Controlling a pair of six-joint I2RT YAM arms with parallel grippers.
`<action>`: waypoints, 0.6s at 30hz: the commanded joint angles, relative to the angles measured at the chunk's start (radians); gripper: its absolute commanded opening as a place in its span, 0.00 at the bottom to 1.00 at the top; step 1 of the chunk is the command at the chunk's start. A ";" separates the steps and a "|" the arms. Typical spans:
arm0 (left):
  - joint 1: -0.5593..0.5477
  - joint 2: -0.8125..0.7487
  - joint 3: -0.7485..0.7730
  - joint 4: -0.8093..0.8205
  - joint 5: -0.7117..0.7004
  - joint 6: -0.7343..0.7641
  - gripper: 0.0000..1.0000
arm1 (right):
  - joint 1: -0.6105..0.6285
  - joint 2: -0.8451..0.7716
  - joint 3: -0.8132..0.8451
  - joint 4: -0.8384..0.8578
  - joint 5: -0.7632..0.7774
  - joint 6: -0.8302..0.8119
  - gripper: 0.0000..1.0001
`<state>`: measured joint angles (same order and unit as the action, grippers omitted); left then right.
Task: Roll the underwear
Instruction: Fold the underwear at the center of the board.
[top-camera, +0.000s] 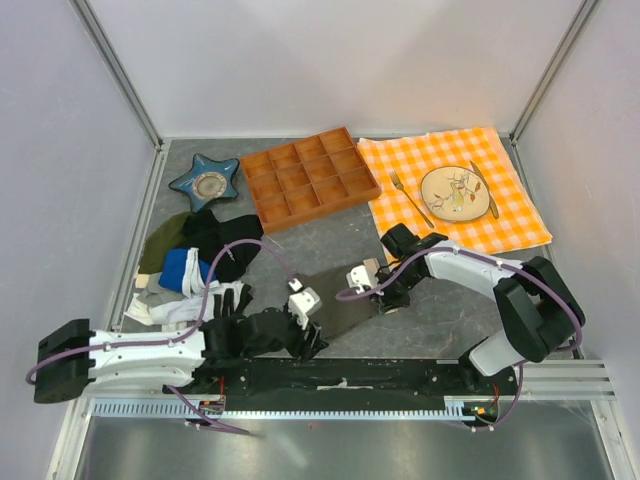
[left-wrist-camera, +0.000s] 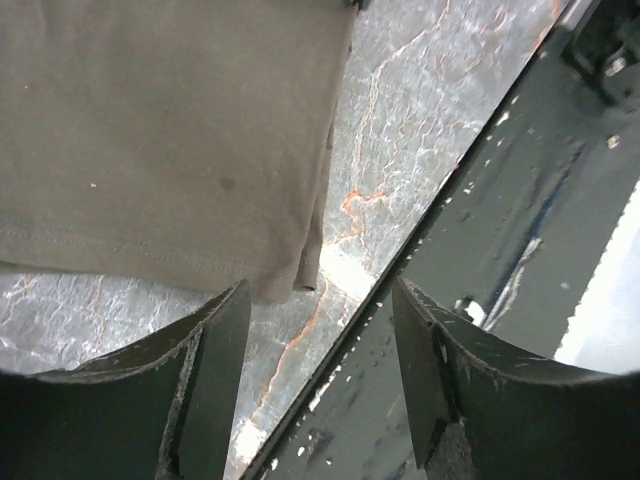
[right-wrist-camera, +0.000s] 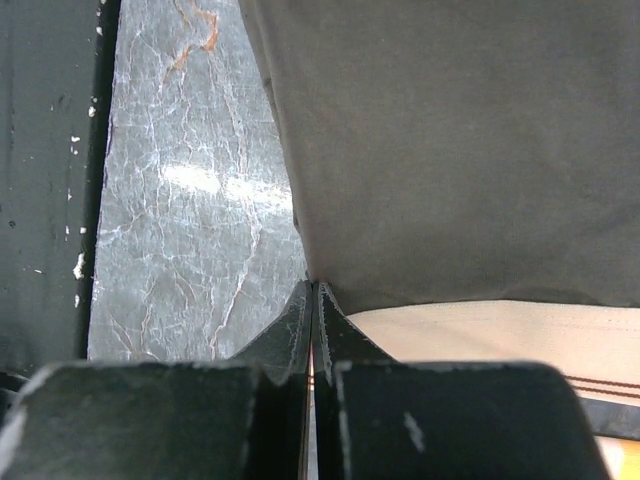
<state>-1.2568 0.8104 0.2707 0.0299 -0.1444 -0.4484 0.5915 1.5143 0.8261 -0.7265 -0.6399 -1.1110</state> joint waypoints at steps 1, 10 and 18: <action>-0.078 0.122 0.064 0.137 -0.158 0.221 0.66 | -0.041 0.023 0.039 -0.040 -0.084 -0.012 0.00; -0.161 0.455 0.209 0.088 -0.247 0.315 0.66 | -0.064 0.050 0.050 -0.057 -0.101 -0.016 0.00; -0.188 0.542 0.248 0.042 -0.282 0.290 0.59 | -0.073 0.066 0.054 -0.063 -0.106 -0.018 0.00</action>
<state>-1.4303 1.3296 0.4778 0.0765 -0.3603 -0.1879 0.5251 1.5703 0.8459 -0.7765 -0.6987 -1.1221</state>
